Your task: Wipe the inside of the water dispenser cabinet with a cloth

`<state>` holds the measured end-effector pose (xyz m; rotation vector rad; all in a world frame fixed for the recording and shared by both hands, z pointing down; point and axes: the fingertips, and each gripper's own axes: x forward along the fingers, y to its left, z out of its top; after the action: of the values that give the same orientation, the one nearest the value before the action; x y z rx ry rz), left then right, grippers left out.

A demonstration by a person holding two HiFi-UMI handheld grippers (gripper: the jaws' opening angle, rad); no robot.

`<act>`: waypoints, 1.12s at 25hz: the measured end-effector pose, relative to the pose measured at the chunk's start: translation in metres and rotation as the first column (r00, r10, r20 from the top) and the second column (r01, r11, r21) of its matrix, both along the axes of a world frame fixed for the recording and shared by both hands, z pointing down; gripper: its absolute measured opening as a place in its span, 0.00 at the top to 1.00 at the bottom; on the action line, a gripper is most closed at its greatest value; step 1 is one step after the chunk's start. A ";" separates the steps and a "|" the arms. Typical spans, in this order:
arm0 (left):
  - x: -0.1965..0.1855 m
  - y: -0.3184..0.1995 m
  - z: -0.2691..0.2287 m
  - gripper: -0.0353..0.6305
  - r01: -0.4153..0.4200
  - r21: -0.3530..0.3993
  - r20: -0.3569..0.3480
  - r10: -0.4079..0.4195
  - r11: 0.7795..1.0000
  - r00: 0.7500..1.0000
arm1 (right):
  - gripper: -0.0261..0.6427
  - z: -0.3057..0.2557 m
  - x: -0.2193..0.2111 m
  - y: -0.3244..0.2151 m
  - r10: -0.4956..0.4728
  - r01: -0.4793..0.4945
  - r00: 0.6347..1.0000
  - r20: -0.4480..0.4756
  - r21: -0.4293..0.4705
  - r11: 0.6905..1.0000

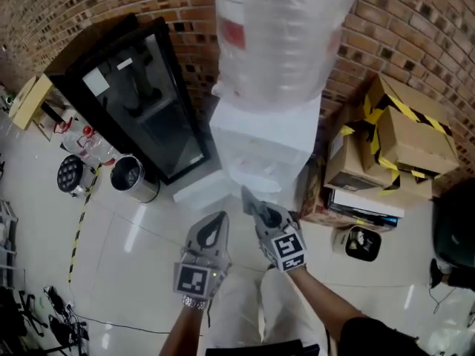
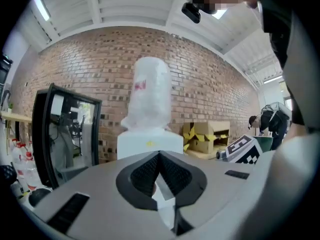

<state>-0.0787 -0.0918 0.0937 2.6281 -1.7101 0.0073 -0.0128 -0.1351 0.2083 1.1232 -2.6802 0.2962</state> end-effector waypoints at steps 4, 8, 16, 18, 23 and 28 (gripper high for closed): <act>0.010 0.007 -0.152 0.94 0.008 0.063 -0.008 -0.008 0.998 1.000 | 0.92 -0.153 0.019 0.014 0.015 -0.015 1.000 0.001 0.020 1.000; 0.023 0.016 -0.259 0.94 0.019 0.079 -0.017 -0.018 0.997 1.000 | 0.92 -0.269 0.040 0.029 0.023 -0.024 0.999 0.038 0.037 0.999; 0.048 0.018 -0.329 0.94 0.064 0.113 -0.004 -0.064 0.992 0.998 | 0.92 -0.350 0.070 0.025 0.019 -0.025 0.994 0.111 0.055 0.998; 0.053 0.024 -0.327 0.94 0.075 0.086 -0.009 -0.074 0.993 0.997 | 0.92 -0.356 0.073 0.029 0.012 -0.018 0.992 0.124 0.049 0.999; 0.064 0.050 -0.327 0.94 0.030 0.062 -0.019 -0.029 0.998 0.999 | 0.92 -0.366 0.065 0.056 0.008 -0.014 0.992 0.129 0.046 0.999; 0.045 0.089 -0.326 0.94 0.001 0.053 -0.068 0.003 0.999 0.998 | 0.92 -0.372 0.046 0.101 0.034 -0.041 0.992 0.118 0.058 0.998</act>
<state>-0.0339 -0.0033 -0.2321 2.6332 -1.7114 -0.1274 0.0335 -0.0339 -0.1637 1.2101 -2.7897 0.2986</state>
